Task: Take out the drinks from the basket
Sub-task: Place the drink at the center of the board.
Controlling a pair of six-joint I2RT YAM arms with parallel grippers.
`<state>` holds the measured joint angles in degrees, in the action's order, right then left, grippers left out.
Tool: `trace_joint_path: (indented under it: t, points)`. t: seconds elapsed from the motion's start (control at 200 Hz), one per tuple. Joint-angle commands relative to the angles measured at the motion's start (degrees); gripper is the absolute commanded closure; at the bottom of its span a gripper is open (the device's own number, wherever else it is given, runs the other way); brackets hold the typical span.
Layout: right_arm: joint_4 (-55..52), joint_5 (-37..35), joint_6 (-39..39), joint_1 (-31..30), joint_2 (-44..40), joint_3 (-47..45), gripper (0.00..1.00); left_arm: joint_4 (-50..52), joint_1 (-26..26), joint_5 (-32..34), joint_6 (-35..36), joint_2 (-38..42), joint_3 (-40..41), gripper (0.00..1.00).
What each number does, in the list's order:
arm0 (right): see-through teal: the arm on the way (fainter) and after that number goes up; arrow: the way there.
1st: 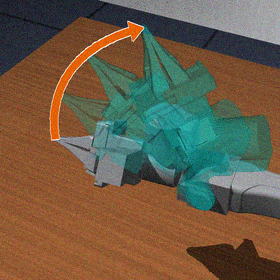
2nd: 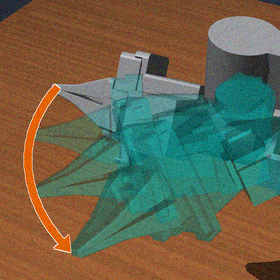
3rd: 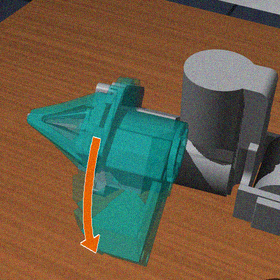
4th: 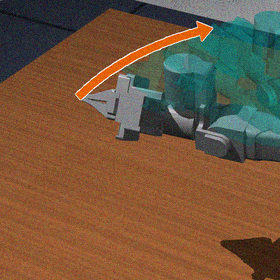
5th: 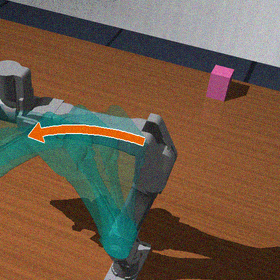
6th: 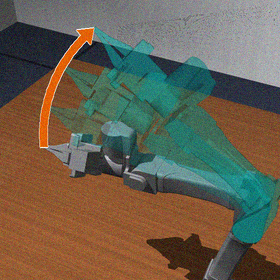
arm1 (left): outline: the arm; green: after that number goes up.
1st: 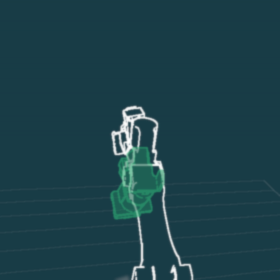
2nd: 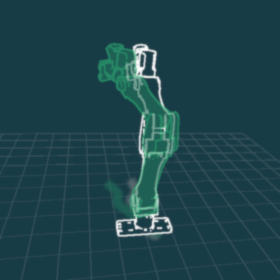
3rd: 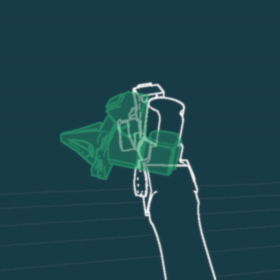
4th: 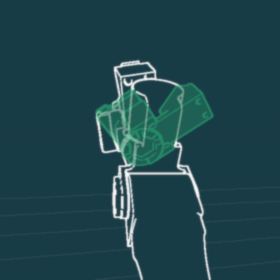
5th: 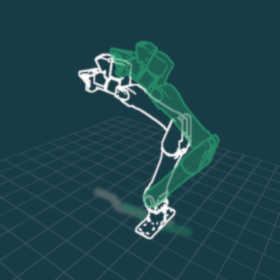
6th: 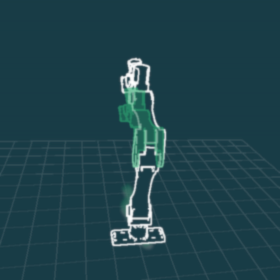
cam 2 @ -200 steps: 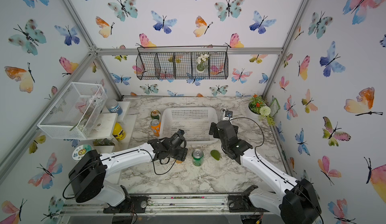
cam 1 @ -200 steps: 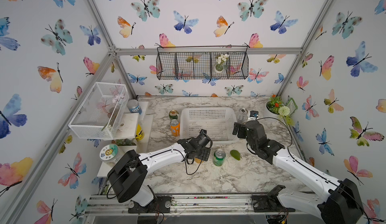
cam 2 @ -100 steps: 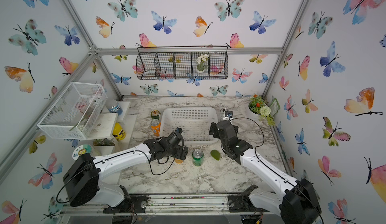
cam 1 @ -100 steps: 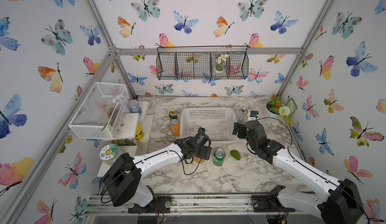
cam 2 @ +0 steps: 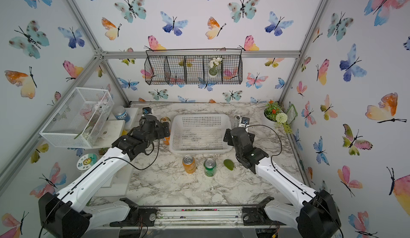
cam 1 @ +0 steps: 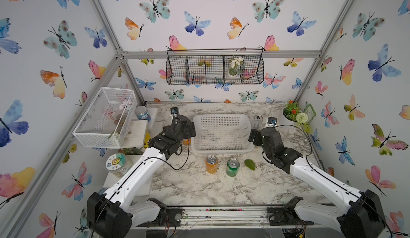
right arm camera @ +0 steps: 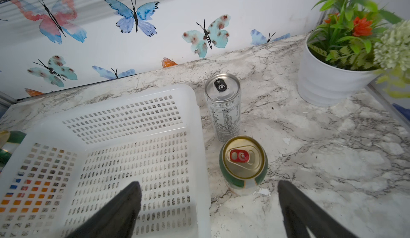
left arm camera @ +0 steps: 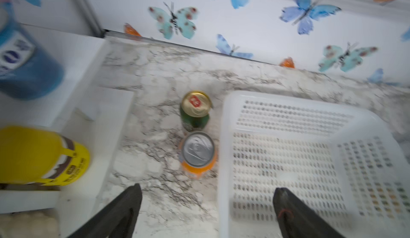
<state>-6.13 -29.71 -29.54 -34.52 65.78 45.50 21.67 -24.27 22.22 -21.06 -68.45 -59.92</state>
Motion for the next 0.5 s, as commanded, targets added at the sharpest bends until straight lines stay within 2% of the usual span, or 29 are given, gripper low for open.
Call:
trace_joint_path:
  t: [0.0,0.075,0.165,0.255,0.38,0.446,0.496]
  points:
    - [-0.08,-2.71,-0.52,0.23,-1.23,0.56,0.02,-10.62,4.94,2.44,6.32,0.23,5.55,0.01]
    - [0.14,-3.30,-0.52,0.22,-1.01,0.52,0.01,-15.58,7.88,3.36,7.37,-1.47,8.50,0.01]
    - [0.14,-4.44,-0.61,0.25,-0.74,0.56,0.01,-21.86,9.42,9.88,9.41,-3.93,12.69,0.01]
    - [0.47,-4.78,-0.78,0.25,-0.78,0.26,0.01,-30.55,11.06,11.88,12.80,-3.91,18.49,0.01]
    - [1.23,-5.55,-0.95,0.25,-0.98,-0.36,0.01,-47.91,15.36,7.84,16.89,-1.11,30.11,0.01]
    - [1.70,-5.97,-0.90,0.23,-1.24,-0.73,0.01,-53.74,18.12,3.15,16.71,-0.70,34.10,0.01]
    - [2.06,-7.46,-1.06,0.20,-1.48,-1.08,0.01,-55.66,19.01,2.06,17.29,-1.75,35.40,0.01]
